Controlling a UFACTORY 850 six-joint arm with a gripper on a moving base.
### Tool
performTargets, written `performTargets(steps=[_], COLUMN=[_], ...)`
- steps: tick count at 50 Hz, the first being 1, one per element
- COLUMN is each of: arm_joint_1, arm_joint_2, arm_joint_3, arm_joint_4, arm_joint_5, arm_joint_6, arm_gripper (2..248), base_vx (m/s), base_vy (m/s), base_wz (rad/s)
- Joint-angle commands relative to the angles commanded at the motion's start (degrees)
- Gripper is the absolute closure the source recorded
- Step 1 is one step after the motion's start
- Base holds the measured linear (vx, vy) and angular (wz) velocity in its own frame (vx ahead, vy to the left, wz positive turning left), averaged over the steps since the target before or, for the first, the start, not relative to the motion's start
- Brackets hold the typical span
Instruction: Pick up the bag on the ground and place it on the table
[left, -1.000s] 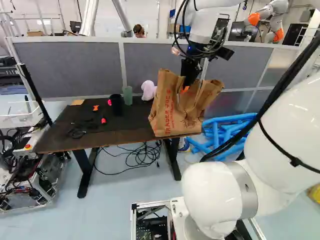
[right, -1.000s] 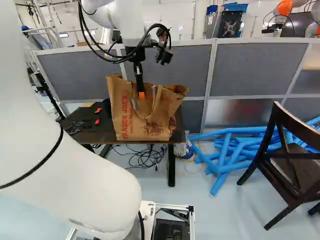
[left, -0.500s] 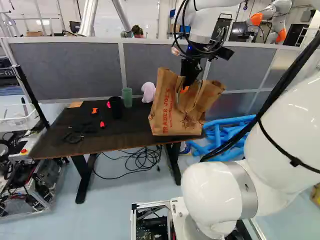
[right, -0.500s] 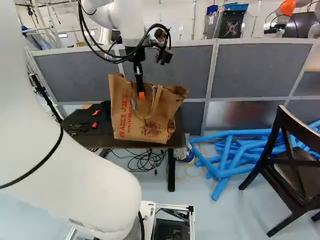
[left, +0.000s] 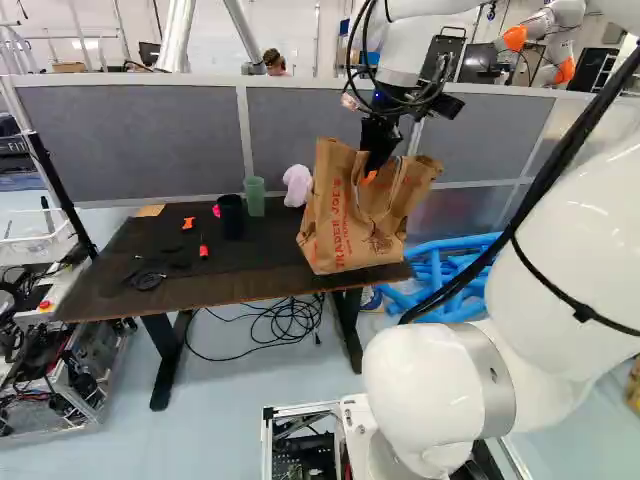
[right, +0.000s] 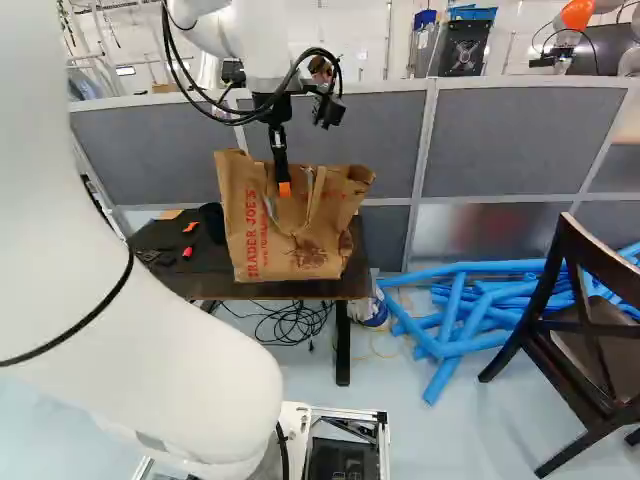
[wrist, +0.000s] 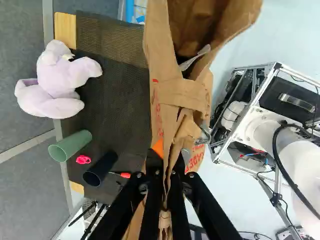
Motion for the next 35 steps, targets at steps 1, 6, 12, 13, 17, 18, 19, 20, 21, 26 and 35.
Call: performTargets(steps=[1,6,12,13,17,18,19,20,21,26,35], arm_joint_1=[0.01,0.07,0.13,0.15,0.19,0.2,0.21,0.22,0.23,0.28,0.35], arm_joint_2=[-0.18,-1.35,-3.36,-3.71,-5.13,-5.48,-5.84,-6.18,-6.53,-8.25,-11.27], arm_joint_3=[-0.17,-1.05,-2.11,-2.28,-2.96,-3.13,-3.29,-3.46,-3.62,-4.43,-5.9], arm_joint_4=[0.0,0.0,0.0,0.0,0.0,0.0,0.0,0.0,0.0,0.0,0.0], arm_joint_5=[0.0,0.25,0.88,1.0,1.49,1.62,1.75,1.87,2.0,2.66,4.56], arm_joint_6=[0.0,0.0,0.0,0.0,0.0,0.0,0.0,0.0,0.0,0.0,0.0], arm_gripper=[229,229,229,229,229,229,229,229,229,229,229], base_vx=[0.0,0.0,0.0,0.0,0.0,0.0,0.0,0.0,0.0,0.0,0.0], base_vy=[0.0,0.0,0.0,0.0,0.0,0.0,0.0,0.0,0.0,0.0,0.0], base_wz=[0.0,0.0,0.0,0.0,0.0,0.0,0.0,0.0,0.0,0.0,0.0])
